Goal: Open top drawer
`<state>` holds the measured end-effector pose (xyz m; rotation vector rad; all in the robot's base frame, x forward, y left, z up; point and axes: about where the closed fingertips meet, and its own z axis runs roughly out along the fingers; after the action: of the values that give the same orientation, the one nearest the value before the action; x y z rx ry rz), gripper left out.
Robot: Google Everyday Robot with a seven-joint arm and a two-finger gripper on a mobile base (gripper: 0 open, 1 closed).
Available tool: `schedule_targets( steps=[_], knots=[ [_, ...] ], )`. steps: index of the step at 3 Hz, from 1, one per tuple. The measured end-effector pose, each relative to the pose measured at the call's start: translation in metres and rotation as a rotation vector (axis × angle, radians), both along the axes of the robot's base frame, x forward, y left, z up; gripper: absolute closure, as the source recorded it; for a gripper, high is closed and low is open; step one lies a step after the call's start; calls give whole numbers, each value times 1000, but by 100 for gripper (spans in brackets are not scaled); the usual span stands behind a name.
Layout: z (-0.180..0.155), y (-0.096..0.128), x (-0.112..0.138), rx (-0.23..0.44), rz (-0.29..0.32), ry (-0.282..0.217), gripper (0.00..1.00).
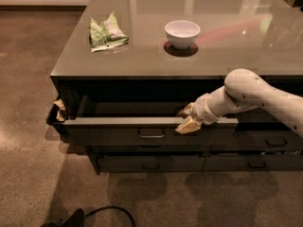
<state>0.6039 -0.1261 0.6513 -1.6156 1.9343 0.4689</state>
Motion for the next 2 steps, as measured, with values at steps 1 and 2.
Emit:
schedule_targets(
  steps=[1,2],
  knots=[
    [0,0,0,0,0,0,0],
    [0,0,0,0,0,0,0]
  ],
)
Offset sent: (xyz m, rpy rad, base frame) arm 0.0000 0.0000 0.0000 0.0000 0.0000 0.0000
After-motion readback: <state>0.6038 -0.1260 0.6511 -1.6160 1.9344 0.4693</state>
